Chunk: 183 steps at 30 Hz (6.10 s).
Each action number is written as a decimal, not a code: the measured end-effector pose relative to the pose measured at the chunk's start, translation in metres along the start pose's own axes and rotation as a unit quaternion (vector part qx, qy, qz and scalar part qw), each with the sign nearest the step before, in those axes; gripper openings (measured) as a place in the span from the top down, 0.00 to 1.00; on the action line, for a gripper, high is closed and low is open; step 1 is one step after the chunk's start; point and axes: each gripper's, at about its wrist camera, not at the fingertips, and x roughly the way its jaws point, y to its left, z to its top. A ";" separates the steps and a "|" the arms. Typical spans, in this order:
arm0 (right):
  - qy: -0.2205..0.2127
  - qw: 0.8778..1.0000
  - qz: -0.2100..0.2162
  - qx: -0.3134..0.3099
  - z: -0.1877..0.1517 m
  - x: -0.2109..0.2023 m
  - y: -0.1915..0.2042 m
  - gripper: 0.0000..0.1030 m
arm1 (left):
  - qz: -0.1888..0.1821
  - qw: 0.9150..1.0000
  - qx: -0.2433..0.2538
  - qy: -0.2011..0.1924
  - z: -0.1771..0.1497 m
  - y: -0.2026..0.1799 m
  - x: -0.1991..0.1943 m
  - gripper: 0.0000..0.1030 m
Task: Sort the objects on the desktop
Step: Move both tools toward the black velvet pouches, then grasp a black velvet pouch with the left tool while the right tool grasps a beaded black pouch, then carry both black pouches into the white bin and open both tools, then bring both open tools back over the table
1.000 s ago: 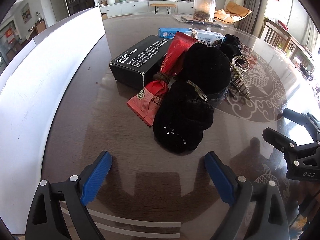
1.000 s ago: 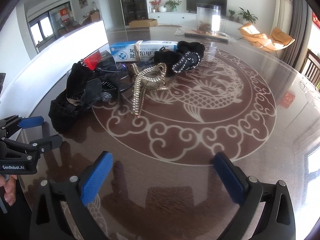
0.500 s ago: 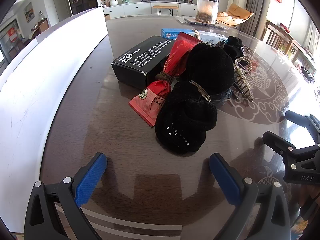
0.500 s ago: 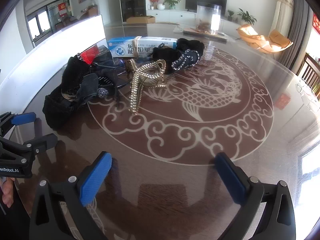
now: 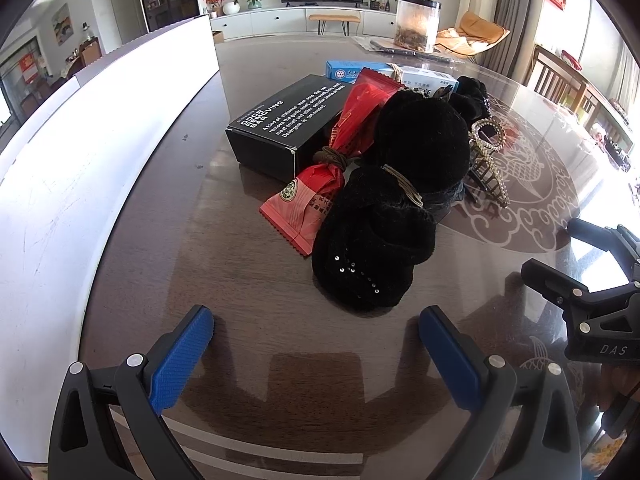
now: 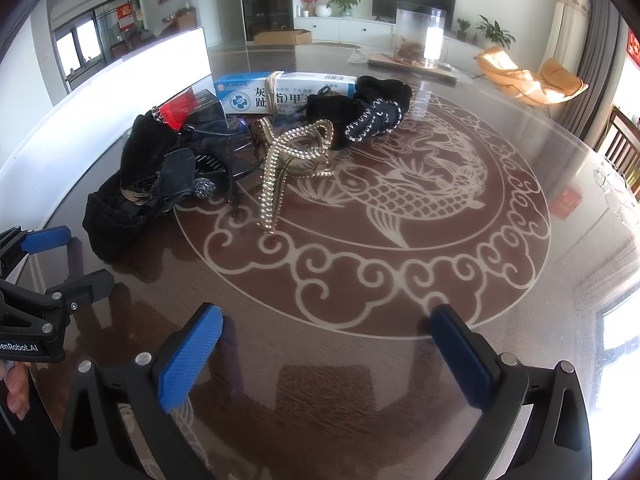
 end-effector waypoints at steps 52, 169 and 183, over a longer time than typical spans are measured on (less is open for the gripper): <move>-0.024 1.000 0.018 -0.005 -0.013 -0.018 -0.044 0.19 | -0.078 0.996 -0.051 -0.008 -0.008 -0.030 -0.018 0.00; -0.148 0.947 0.260 -0.114 0.096 -0.067 0.240 0.01 | 0.102 0.970 -0.176 -0.133 -0.009 0.222 -0.140 0.24; -0.135 0.989 -0.011 0.053 -0.035 -0.102 -0.053 0.01 | -0.074 0.995 0.003 -0.069 0.002 -0.024 -0.071 0.05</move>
